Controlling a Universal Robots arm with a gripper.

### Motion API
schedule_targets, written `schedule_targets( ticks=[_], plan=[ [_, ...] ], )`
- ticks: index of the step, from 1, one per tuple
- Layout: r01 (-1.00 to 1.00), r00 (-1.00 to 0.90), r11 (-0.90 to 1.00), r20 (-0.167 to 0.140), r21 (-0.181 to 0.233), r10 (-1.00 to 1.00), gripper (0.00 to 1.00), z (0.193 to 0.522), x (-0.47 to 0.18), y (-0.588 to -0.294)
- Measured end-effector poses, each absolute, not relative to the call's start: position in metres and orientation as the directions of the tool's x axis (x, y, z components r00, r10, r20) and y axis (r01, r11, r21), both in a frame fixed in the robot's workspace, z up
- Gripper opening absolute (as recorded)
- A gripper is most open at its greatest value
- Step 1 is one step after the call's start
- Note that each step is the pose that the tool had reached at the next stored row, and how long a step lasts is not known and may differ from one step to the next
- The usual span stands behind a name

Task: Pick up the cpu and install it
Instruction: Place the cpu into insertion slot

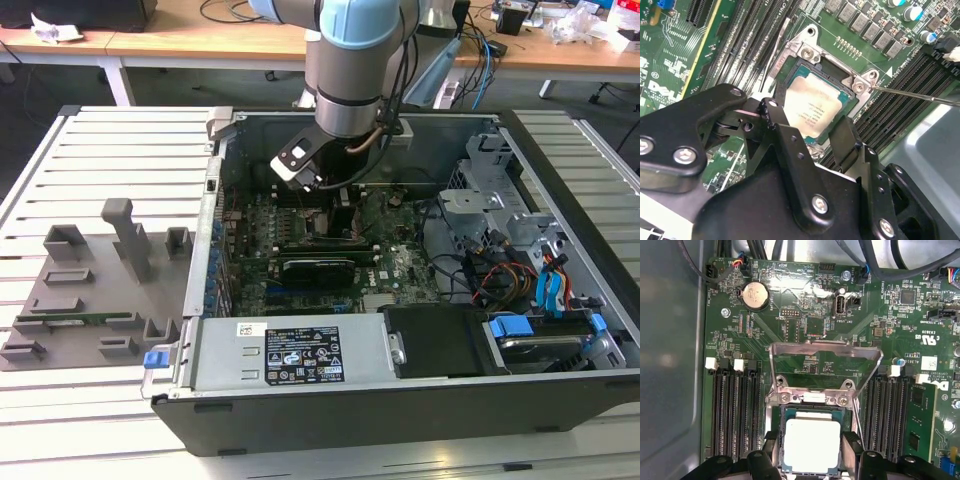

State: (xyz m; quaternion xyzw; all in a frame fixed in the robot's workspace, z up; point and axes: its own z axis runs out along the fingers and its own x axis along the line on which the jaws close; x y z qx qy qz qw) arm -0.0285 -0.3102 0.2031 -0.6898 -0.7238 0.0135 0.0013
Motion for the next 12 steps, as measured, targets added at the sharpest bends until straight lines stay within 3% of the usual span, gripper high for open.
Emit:
schedule_targets(
  ticks=[12],
  plan=[
    [0.999, -0.048, 0.048, -0.015, -0.022, 0.999, 0.62, 0.2039, -0.0257, -0.3101]
  ],
)
